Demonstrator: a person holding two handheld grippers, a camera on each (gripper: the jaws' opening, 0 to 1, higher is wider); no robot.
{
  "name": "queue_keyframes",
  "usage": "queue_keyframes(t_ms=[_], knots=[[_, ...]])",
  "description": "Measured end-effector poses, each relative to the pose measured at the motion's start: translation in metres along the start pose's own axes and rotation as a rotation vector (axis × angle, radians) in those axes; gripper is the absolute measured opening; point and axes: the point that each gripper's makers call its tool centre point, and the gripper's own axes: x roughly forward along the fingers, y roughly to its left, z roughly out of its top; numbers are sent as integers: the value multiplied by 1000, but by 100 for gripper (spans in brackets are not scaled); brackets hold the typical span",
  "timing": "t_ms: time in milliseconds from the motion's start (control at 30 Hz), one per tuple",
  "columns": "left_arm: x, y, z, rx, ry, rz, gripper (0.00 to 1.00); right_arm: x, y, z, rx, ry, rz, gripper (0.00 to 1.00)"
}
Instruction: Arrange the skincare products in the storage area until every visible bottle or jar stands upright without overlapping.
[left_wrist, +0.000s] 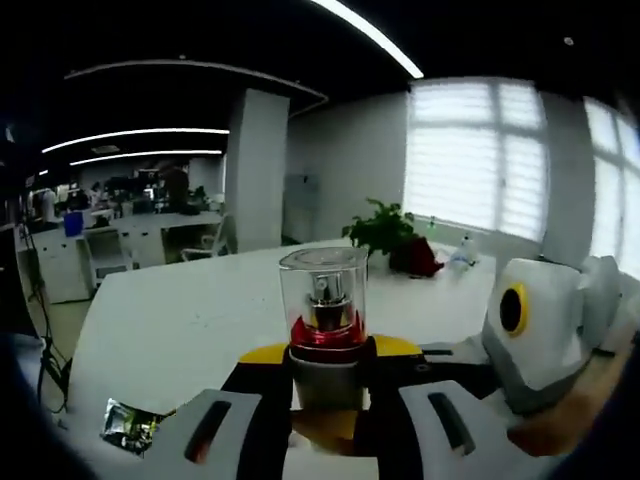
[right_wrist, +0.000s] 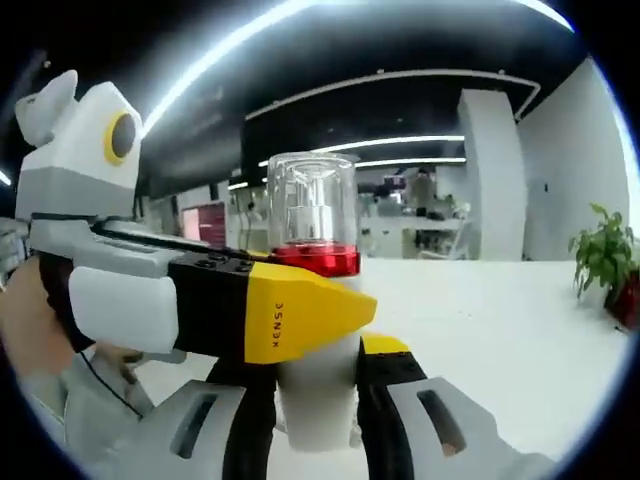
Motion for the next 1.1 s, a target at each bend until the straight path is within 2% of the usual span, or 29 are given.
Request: queue_keyframes(t_ms=[133, 267, 300, 333, 367, 400, 433, 467, 500, 533, 567, 600, 633, 700, 767, 867, 967, 1100], knots=[[1, 0, -3, 26, 5, 6, 26, 0, 4, -5, 70, 13, 62, 29], [-1, -3, -3, 26, 6, -24, 26, -6, 2, -6, 65, 2, 93, 28], [-2, -8, -2, 31, -11, -59, 26, -7, 2, -5, 76, -5, 104, 28], [-2, -12, 2, 54, -26, -113, 26, -9, 3, -4, 131, -20, 148, 28], [-4, -16, 5, 28, -48, -170, 26, -12, 5, -1, 143, -48, 201, 28], [-4, -18, 7, -17, -56, -211, 26, -13, 3, -2, 153, -46, 222, 28], [-5, -21, 8, -48, -57, -279, 26, -15, 3, -3, 149, -44, 251, 28], [-6, -23, 11, -81, -66, -327, 27, -18, 8, -4, 120, -43, 320, 28], [-9, -26, 11, -101, -55, -391, 28, -21, 9, -4, 117, -49, 343, 28], [-10, -27, 14, -111, -63, -431, 29, -24, 14, -4, 104, -52, 399, 28], [-11, -30, 11, -110, -32, -487, 30, -29, 19, -1, 115, -59, 453, 28], [-13, -32, 13, -97, -46, -522, 30, -32, 22, 1, 90, -65, 487, 28], [-17, -37, 13, -78, -50, -579, 31, -37, 28, 2, 72, -67, 560, 28], [-27, -43, 14, -98, -40, -702, 31, -43, 35, 5, 34, -62, 644, 28], [-35, -43, 17, -80, -42, -765, 30, -48, 42, 10, 13, -72, 700, 28], [-43, -43, 20, -3, -49, -810, 27, -52, 49, 18, 16, -87, 770, 28], [-43, -46, 17, 56, -22, -814, 27, -51, 53, 16, 4, -77, 803, 28], [-36, -49, 8, 100, 20, -775, 27, -50, 52, 7, -20, -53, 823, 28]])
